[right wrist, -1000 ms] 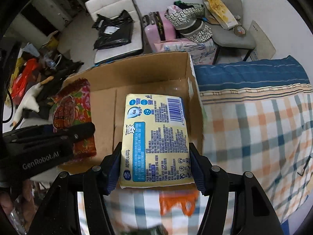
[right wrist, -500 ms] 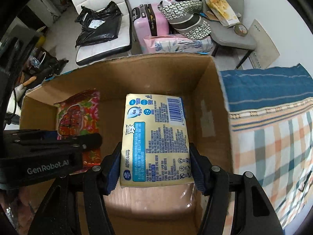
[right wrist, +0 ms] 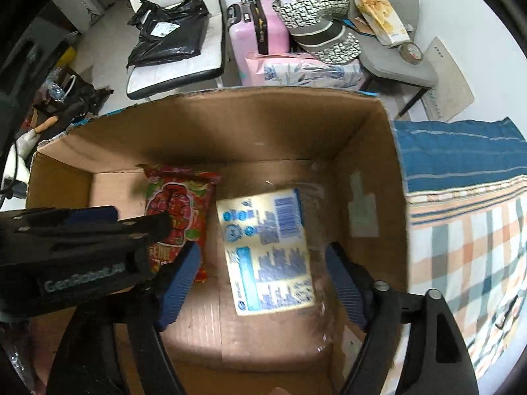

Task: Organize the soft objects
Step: 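Open both tools and lift them out of the box, then grasp the green Deegeo bag with the left tool while the right tool grasps the orange bag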

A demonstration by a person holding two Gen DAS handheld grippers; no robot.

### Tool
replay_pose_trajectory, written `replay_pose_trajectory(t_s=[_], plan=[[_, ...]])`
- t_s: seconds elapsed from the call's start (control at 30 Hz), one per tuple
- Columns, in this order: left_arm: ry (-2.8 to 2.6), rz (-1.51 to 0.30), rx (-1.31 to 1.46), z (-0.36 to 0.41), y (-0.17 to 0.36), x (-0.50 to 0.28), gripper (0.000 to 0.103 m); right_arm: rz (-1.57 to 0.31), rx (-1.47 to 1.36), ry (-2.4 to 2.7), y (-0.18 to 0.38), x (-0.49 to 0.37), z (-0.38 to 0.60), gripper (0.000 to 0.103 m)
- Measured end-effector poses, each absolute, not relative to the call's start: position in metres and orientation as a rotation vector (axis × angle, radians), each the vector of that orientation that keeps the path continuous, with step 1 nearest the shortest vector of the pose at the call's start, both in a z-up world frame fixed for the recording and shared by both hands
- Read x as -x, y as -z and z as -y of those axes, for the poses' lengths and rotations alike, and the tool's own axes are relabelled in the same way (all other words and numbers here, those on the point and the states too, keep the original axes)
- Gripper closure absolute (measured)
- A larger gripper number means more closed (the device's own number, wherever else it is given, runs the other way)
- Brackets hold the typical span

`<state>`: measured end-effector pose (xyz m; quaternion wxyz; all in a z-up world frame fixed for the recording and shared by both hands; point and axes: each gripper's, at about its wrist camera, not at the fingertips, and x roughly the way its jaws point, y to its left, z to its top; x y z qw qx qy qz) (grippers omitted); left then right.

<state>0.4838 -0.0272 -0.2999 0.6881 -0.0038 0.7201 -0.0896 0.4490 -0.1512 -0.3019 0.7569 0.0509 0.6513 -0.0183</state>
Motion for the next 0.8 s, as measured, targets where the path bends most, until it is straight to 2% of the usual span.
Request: replay_pose_trajectory(t_s=[0.07,0.17,0.23,0.3,0.33,0.6,0.8], plan=[[0.191,-1.591,0.011,0.02,0.291,-0.472,0.01,-1.422,-0.107,0.038,0.295,-0.44,0.151,0.011],[0.166,-1.554,-0.014,0.012,0.282,-0.454,0.01,-1.436,-0.127,0.034,0.288,-0.422,0.151,0.0],[0.155,-1.528,-0.015,0.005,0.274,-0.439,0.009,-1.435,-0.128,0.033,0.282,-0.411,0.151,0.0],[0.145,-1.511,-0.008,-0.001,0.267,-0.427,0.002,-1.434,-0.132,0.035,0.277,-0.399,0.15,0.0],[0.139,-1.5,-0.006,-0.004,0.263,-0.42,0.001,-1.437,-0.131,0.037,0.275,-0.392,0.149,0.0],[0.094,-1.399,-0.03,-0.011,0.219,-0.368,0.001,-1.43,-0.111,0.029,0.25,-0.341,0.142,0.0],[0.071,-1.31,-0.01,-0.016,0.174,-0.33,0.001,-1.383,-0.098,-0.013,0.21,-0.307,0.137,0.0]])
